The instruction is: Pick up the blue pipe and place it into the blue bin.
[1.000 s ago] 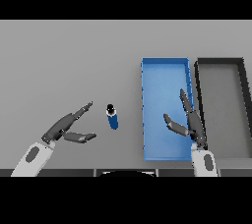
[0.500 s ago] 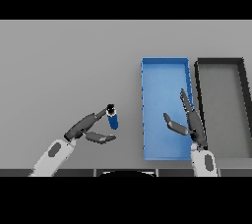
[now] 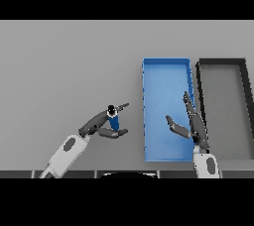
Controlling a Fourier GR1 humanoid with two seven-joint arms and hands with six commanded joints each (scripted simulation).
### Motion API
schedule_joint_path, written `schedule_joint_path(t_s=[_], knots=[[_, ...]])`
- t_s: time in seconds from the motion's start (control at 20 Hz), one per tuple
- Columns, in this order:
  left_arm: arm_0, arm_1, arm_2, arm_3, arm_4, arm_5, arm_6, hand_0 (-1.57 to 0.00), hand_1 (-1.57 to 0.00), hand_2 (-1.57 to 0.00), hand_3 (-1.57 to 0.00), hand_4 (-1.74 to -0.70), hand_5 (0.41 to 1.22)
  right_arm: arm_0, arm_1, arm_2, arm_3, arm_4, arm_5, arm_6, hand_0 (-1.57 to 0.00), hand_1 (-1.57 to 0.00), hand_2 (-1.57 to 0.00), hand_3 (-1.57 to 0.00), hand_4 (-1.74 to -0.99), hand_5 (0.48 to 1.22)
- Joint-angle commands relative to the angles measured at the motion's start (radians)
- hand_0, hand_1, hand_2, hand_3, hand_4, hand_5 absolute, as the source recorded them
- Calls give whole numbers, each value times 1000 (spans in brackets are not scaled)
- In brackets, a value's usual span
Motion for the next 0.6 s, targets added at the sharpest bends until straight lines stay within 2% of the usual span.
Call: schedule_joint_path(t_s=[0.0, 0.05, 0.1, 0.2, 0.35, 0.55], knots=[[11, -20, 3, 13, 15, 1, -8, -17, -160, -290, -255, -1208, 607, 3, -1, 3, -7, 5, -1, -9, 1, 1, 1, 1, -1261, 600], [0, -48, 10, 26, 35, 2, 17, -187, -348, -481, -519, -1253, 730, -6, -7, -1, 6, 3, 4, -1, 1, 1, 1, 1, -1260, 600], [-4, -67, 20, 28, 50, 14, 23, -443, -592, -699, -721, -1345, 828, -11, -12, -6, 6, -3, 7, 2, 1, 1, 1, 1, -1259, 602], [5, -84, 19, 29, 39, 32, -4, -849, -945, -1013, -1003, -1481, 969, 1, -13, -3, -8, -7, 13, -16, 1, 1, 1, 1, -1261, 609], [20, -83, 7, 5, 14, 53, -19, -1201, -1250, -1285, -1215, -1604, 1092, 1, -3, 6, -11, 4, 5, -6, 1, 1, 1, 1, -1260, 614], [40, -83, -18, -27, -8, 81, -66, -1420, -1440, -1454, -1365, -1679, 1168, -25, -9, 3, 7, 10, 3, 0, 1, 1, 1, 1, -1250, 622]])
